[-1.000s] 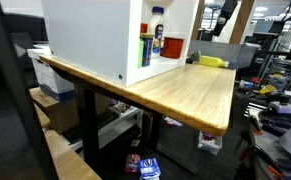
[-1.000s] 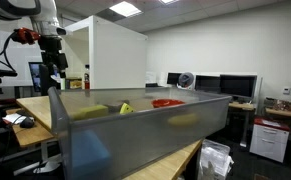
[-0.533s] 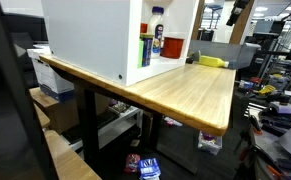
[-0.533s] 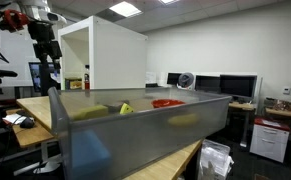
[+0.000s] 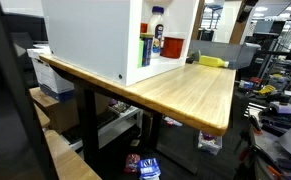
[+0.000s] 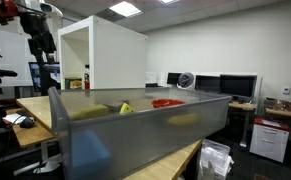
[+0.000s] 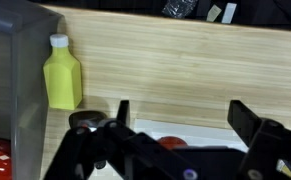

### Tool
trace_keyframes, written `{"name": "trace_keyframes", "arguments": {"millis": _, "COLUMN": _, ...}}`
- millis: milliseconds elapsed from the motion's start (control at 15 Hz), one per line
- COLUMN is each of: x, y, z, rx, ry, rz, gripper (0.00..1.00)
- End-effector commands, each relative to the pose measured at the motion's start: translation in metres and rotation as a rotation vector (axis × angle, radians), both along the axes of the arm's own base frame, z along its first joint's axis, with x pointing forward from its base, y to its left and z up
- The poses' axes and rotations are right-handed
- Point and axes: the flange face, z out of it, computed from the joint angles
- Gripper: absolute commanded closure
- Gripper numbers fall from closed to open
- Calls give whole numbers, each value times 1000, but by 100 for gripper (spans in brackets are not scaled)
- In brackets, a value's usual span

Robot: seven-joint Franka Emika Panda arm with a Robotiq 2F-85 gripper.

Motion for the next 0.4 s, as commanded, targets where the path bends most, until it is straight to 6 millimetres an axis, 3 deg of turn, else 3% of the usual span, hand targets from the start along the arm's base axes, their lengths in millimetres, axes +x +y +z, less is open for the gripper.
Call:
{"name": "trace_keyframes", "arguments": {"millis": 0, "x": 0, "y": -1, "z": 1, "rx": 0, "ry": 3, "rz": -7, "gripper": 0}}
{"name": "trace_keyframes", "arguments": {"millis": 333, "x": 1, "y": -3, "z": 0, "rx": 2, "ry": 6, "rz": -20, "gripper": 0}}
